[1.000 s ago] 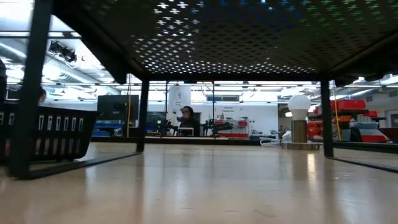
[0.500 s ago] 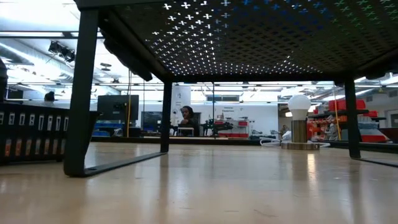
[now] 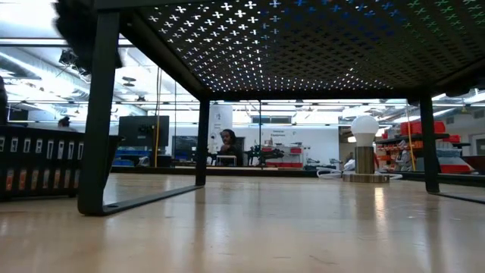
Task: Pick & Place Office Desk Supplies
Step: Put the black bin with the rubber bands on the shelf
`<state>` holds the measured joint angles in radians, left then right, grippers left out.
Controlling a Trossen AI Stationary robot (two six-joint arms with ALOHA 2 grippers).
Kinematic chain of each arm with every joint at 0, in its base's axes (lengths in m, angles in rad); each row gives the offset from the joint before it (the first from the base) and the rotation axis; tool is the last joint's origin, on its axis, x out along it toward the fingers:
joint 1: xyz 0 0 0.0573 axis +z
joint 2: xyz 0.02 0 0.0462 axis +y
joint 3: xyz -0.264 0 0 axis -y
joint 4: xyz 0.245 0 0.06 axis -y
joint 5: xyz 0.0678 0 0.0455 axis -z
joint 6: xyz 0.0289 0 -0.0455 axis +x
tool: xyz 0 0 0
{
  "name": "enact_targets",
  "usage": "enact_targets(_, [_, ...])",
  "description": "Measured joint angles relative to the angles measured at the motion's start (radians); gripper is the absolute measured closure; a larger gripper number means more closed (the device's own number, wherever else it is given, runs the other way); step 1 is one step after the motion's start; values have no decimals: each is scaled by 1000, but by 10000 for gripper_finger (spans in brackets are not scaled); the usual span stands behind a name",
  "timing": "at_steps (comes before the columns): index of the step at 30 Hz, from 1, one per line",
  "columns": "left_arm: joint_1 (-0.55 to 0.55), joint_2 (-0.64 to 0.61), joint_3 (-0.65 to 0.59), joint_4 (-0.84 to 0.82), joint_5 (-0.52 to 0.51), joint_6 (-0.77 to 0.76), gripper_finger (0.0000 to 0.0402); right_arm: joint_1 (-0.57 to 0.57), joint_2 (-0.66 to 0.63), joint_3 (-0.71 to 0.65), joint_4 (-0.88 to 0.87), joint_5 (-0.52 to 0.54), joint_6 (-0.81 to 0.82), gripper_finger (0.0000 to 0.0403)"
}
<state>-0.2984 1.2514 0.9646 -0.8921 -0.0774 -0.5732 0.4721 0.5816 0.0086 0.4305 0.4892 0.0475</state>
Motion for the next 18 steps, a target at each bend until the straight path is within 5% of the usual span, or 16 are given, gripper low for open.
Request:
enact_targets(6, [-121, 7, 0, -32, 28, -237, 357, 0, 0, 0, 0, -23, 0, 396])
enact_targets(18, [-174, 60, 0, -155, -65, -500, 175, 0, 0, 0, -1, -83, 0, 396])
